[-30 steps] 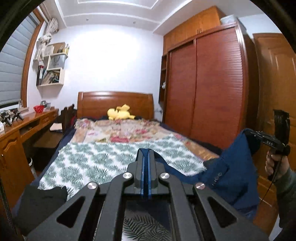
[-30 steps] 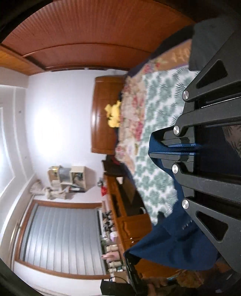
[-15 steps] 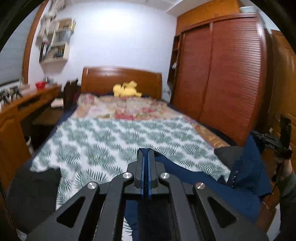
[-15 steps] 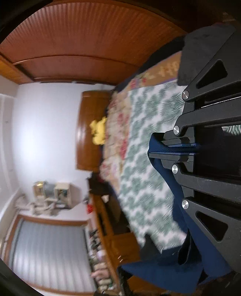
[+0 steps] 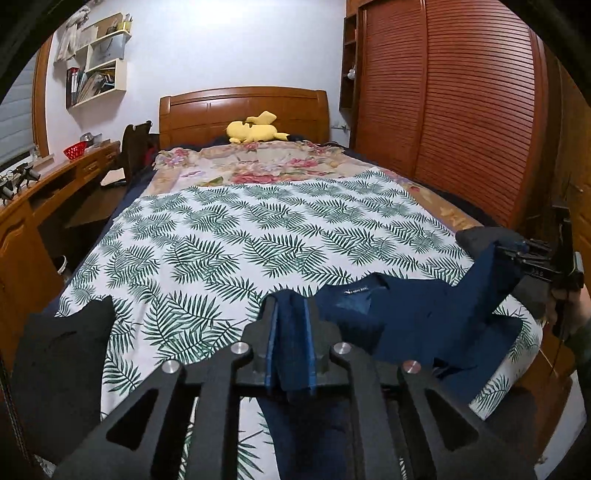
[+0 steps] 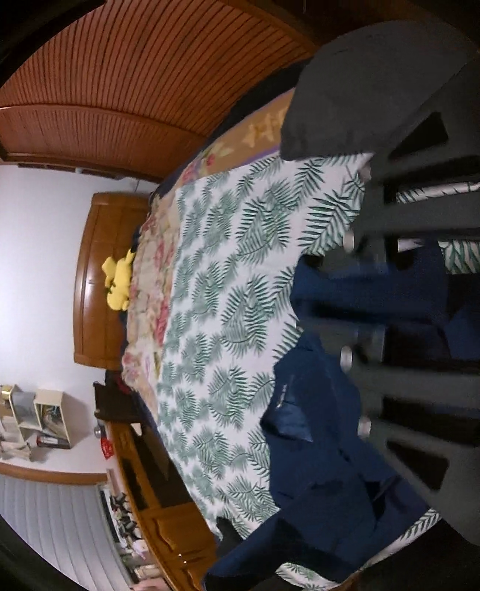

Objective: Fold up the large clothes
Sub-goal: 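Lower the hem onto the collar and open both tools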

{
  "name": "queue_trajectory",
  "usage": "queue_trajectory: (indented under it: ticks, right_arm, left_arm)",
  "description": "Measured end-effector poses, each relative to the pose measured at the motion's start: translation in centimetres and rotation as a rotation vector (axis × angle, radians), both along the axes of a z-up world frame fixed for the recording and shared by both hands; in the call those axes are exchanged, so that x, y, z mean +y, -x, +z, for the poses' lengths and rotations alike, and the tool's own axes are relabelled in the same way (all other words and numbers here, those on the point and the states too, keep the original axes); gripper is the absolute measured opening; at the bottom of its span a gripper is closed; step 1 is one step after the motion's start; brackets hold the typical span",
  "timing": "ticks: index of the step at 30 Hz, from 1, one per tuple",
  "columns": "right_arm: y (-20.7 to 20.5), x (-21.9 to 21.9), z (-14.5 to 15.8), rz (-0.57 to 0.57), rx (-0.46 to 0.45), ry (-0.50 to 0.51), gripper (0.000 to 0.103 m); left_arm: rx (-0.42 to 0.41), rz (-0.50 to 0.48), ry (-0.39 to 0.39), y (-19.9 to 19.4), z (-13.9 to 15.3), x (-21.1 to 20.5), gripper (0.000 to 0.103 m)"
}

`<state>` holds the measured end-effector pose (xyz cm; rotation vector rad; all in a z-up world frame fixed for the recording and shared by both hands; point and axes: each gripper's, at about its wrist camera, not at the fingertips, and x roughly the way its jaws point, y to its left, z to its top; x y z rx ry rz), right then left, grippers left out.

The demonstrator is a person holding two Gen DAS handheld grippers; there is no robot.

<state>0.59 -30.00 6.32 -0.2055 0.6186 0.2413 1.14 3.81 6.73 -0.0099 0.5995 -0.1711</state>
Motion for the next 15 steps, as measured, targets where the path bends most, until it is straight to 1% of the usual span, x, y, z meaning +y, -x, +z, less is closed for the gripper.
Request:
queue_trajectory:
  ticks: [1,2,4,10,15]
  right_arm:
    - [0.2,-0.1,-0.2,-0.001,0.003,-0.008,0.055]
    - [0.5,-0.2,-0.3,-0.005,-0.003,-0.013,0.057]
    - [1.0,-0.1,-0.4,-0.006,-0.015,-0.004,0.058]
    - [2.7,0.5,-0.4,0.010,-0.023,-0.014,0.060]
    - [3.8,2.5,-2.2,0.081,0.017,-0.014,0.060]
  left_arm:
    - [-0.005,-0.003,0.003,0.2,-0.2,0.0,0.013]
    - [-0.010,-0.005,0.007,0.4,-0.3,0.0,0.014]
    - [-0.022,-0.001,0.016,1.1,-0.8,0.0,0.016]
    - [-0.051,-0.010,0.044,2.0,-2.4,0.2,0.019]
    - [-0.094,0.022,0.052,2.5,-3.5,1.1,0.020]
